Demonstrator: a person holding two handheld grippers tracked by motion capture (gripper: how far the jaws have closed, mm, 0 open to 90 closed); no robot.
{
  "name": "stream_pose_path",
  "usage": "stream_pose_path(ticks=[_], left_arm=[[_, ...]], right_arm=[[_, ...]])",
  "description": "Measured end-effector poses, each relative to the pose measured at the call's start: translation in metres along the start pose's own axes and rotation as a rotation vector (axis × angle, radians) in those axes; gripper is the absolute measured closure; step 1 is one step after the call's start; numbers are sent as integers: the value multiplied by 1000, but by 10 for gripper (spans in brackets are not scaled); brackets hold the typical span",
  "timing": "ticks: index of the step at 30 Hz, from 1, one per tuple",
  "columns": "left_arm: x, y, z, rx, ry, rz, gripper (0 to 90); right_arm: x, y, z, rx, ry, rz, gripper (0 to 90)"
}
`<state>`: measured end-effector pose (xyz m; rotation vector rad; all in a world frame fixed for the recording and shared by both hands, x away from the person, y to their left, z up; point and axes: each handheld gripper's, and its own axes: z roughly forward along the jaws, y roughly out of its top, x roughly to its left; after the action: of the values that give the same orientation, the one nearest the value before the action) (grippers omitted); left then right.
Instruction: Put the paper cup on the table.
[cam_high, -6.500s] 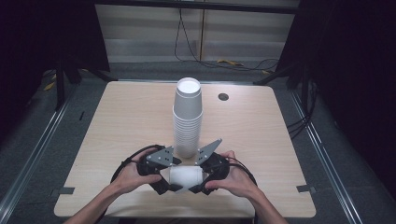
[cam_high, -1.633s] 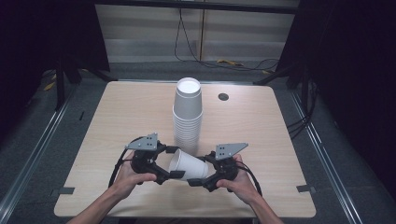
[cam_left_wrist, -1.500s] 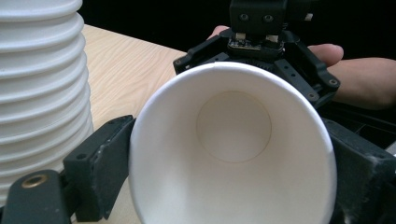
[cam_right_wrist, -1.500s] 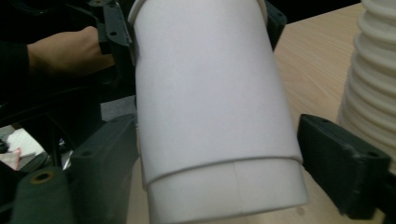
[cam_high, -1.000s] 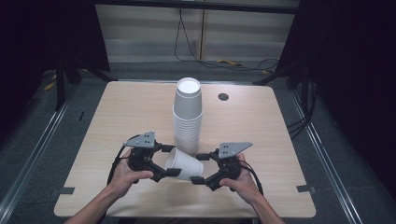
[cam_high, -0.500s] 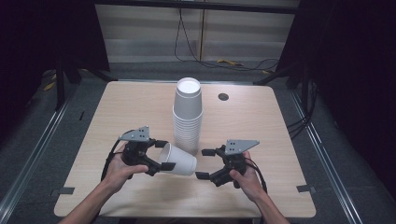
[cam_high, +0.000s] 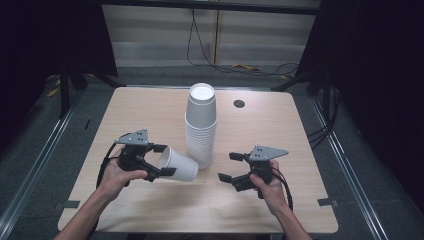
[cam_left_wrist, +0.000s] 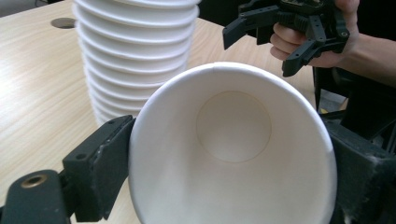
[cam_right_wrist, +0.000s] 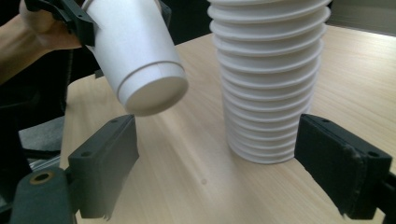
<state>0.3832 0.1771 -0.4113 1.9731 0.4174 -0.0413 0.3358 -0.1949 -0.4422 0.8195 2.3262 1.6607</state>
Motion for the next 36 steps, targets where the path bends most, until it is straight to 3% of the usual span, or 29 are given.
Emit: stream_pose_path(ticks=[8, 13, 14, 18, 26, 30, 36], left_arm=[[11, -5, -12, 8, 54, -27, 115], [13, -7, -14, 42, 92, -30, 116], [13, -8, -16, 56, 109, -30, 116], [14, -7, -19, 74, 138, -22, 115], [21, -5, -21, 110, 187, -15, 115], [23, -3, -16, 161, 241, 20, 115], [24, -1, -12, 216, 265, 22, 114]], right_arm=[[-3, -2, -4, -10, -57, 11, 133], [-3, -2, -7, -12, -84, 21, 133], [-2, -2, -10, -11, -112, 23, 133], [0, -2, -14, -13, -143, 13, 133], [-3, -9, -25, -3, -166, 16, 133], [-3, -12, -27, -2, -176, 14, 134], [-3, -13, -25, -1, -171, 10, 134]])
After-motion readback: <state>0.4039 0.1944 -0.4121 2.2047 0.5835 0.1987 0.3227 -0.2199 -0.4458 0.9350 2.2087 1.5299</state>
